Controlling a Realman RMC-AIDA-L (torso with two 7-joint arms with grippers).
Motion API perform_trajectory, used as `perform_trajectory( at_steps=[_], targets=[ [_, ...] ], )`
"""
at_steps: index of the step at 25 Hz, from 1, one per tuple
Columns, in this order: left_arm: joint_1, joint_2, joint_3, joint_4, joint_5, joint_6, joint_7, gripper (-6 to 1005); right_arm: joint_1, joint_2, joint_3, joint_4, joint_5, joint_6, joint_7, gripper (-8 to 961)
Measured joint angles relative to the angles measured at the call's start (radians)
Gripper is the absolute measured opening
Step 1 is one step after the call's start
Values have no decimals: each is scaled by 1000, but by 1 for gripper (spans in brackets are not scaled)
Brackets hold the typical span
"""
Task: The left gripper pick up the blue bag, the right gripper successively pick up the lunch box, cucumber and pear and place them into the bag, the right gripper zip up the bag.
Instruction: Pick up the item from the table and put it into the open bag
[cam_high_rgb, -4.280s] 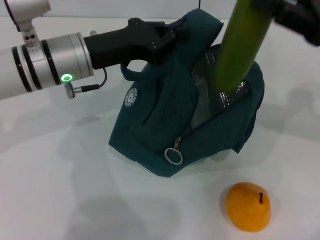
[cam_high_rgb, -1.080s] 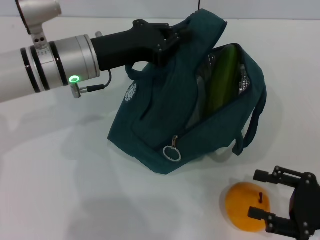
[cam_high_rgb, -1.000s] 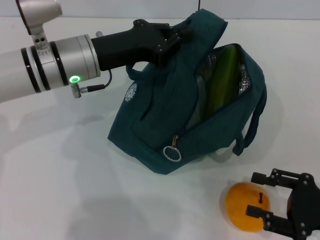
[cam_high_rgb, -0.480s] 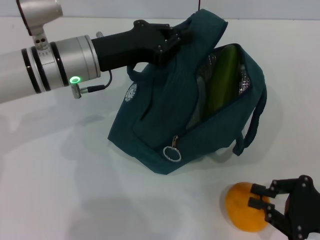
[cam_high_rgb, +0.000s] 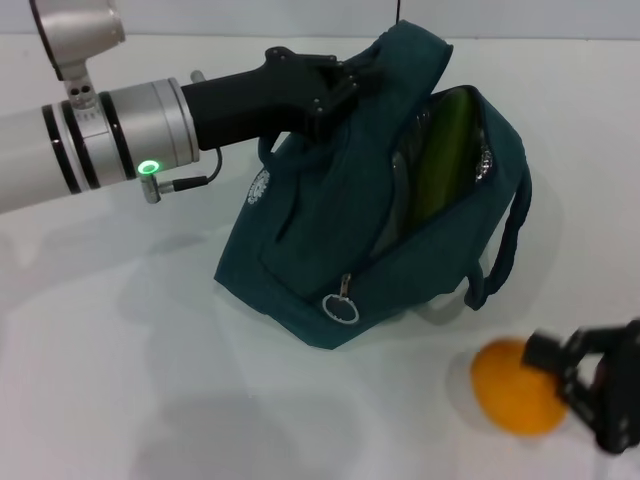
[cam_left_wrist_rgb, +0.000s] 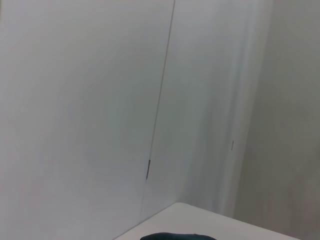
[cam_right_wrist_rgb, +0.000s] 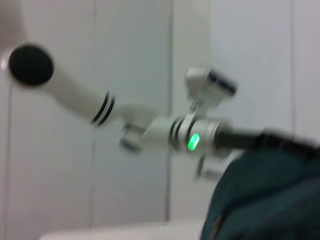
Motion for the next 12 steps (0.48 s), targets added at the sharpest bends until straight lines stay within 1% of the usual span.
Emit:
perform_trajectory(
  at_steps=[4, 7, 9, 11, 12],
  targets=[
    [3, 1, -3, 7, 0, 5, -2, 40, -11, -6, 2, -9, 158, -101, 8, 42],
    [2, 3, -3, 10, 0, 6, -21, 40, -5, -10, 2, -53, 243, -155, 65, 42],
    [-2, 3, -1, 12, 0, 6, -31, 39, 5, -9, 2, -97, 304, -161, 146, 42],
    [-4, 4, 0, 13, 0, 7, -35, 39, 29, -8, 2, -143, 363, -154, 249, 42],
    [-5, 4, 1, 15, 0, 7, -37, 39, 53, -9, 2, -163, 385, -148, 306, 42]
  ],
)
